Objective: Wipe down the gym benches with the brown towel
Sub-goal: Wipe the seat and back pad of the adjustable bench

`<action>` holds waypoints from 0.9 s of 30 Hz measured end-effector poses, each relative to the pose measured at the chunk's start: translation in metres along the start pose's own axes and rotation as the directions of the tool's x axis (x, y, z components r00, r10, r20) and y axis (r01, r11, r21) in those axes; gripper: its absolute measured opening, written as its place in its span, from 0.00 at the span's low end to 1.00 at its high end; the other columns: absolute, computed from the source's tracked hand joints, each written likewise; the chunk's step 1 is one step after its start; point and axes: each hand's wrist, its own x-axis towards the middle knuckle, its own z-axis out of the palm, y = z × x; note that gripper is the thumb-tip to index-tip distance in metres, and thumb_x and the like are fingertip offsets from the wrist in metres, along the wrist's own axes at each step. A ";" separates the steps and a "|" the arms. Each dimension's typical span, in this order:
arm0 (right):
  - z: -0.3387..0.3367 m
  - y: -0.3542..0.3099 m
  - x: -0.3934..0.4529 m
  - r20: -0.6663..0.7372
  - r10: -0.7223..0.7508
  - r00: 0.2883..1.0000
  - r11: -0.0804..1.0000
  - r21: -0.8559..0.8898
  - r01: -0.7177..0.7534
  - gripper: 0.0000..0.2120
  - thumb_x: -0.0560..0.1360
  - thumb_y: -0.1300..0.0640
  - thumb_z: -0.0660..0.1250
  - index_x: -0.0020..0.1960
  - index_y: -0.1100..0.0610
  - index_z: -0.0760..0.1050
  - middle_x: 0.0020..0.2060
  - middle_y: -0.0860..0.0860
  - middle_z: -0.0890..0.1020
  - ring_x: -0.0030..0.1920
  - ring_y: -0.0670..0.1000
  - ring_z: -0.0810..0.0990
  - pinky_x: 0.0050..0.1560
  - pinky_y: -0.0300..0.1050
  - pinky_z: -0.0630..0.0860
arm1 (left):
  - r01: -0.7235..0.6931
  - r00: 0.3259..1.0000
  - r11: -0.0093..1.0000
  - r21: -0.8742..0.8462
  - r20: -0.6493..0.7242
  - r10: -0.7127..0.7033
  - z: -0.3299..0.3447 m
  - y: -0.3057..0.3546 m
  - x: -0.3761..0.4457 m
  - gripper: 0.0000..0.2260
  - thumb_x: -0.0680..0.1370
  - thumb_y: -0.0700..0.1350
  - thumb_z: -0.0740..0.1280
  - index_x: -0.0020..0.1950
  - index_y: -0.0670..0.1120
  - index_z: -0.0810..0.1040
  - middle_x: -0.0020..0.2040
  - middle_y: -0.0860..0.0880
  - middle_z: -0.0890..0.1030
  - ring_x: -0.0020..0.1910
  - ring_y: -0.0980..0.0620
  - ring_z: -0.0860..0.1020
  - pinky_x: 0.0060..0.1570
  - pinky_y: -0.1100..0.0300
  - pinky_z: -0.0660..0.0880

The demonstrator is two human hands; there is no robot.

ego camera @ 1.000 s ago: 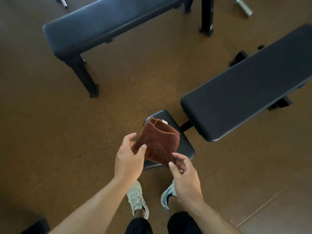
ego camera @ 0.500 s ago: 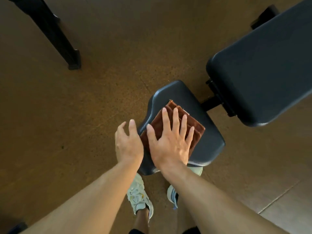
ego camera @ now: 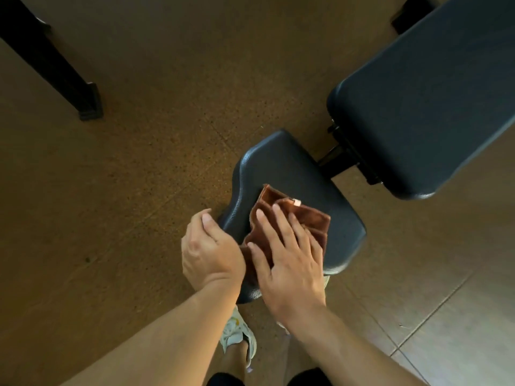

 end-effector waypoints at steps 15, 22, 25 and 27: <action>0.000 0.002 0.028 -0.080 0.052 0.995 0.999 0.017 -0.050 0.29 0.83 0.32 0.42 0.83 0.33 0.43 0.84 0.40 0.41 0.84 0.49 0.39 0.83 0.54 0.36 | -0.034 0.999 0.999 0.020 -0.030 0.035 0.005 0.003 -0.001 0.22 0.83 0.58 0.47 0.62 0.53 0.78 0.55 0.52 0.81 0.56 0.49 0.77 0.56 0.44 0.74; -0.011 0.017 0.055 -0.007 0.000 1.000 0.998 -0.064 0.000 0.30 0.82 0.30 0.42 0.82 0.32 0.43 0.84 0.40 0.43 0.84 0.47 0.36 0.83 0.55 0.36 | -0.049 0.997 0.999 -0.011 -0.055 0.049 0.006 0.006 0.001 0.24 0.82 0.58 0.47 0.62 0.52 0.79 0.55 0.52 0.82 0.54 0.49 0.78 0.53 0.47 0.75; -0.032 0.010 0.114 -0.089 0.077 0.993 0.997 -0.017 -0.079 0.30 0.83 0.31 0.45 0.83 0.36 0.49 0.85 0.44 0.48 0.85 0.50 0.43 0.83 0.60 0.42 | -0.076 0.994 0.997 -0.027 -0.076 0.074 0.006 0.002 0.001 0.25 0.81 0.59 0.47 0.64 0.52 0.78 0.56 0.52 0.83 0.56 0.49 0.78 0.55 0.48 0.74; -0.044 -0.009 0.154 -0.127 0.135 0.983 0.991 0.017 -0.134 0.31 0.82 0.30 0.48 0.82 0.38 0.56 0.85 0.47 0.53 0.84 0.54 0.49 0.82 0.63 0.47 | -0.090 0.991 0.994 -0.055 -0.101 0.084 0.006 0.001 0.001 0.26 0.81 0.60 0.47 0.67 0.52 0.77 0.57 0.53 0.82 0.58 0.51 0.77 0.57 0.50 0.74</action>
